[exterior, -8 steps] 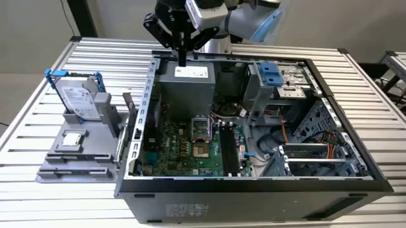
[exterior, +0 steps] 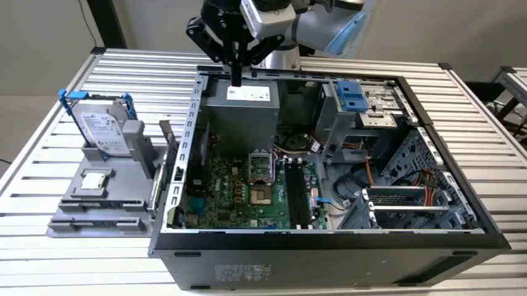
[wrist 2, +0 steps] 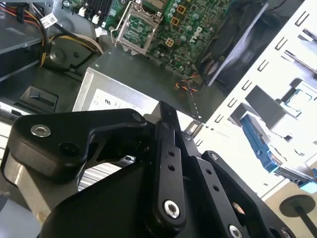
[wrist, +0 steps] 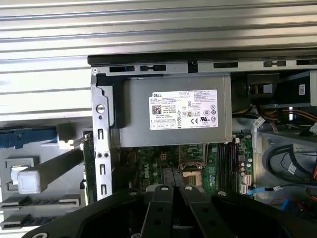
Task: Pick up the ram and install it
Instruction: 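Reach for the ram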
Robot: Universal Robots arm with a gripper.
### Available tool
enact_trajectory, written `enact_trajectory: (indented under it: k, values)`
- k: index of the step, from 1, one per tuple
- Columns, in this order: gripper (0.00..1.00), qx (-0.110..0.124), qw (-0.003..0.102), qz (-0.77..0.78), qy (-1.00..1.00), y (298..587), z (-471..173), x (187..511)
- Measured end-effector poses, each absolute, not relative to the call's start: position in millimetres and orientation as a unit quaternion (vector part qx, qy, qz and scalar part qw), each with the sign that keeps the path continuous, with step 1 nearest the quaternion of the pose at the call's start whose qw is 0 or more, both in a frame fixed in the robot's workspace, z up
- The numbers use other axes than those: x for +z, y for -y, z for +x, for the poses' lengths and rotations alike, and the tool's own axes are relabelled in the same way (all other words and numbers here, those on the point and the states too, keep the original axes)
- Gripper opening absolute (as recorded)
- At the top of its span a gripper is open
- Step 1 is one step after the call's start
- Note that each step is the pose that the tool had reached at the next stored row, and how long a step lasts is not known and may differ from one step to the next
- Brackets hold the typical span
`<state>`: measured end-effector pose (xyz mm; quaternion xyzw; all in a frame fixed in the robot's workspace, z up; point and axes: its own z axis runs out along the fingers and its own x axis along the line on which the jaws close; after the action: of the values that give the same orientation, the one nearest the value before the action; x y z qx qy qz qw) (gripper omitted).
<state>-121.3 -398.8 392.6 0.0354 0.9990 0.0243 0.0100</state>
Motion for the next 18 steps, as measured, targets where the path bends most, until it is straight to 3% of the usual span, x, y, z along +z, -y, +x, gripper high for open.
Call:
enact_trajectory:
  k: [18]
  values:
    - [0.0,0.025,0.01,0.035,-0.999,397.8,-138.0,392.6]
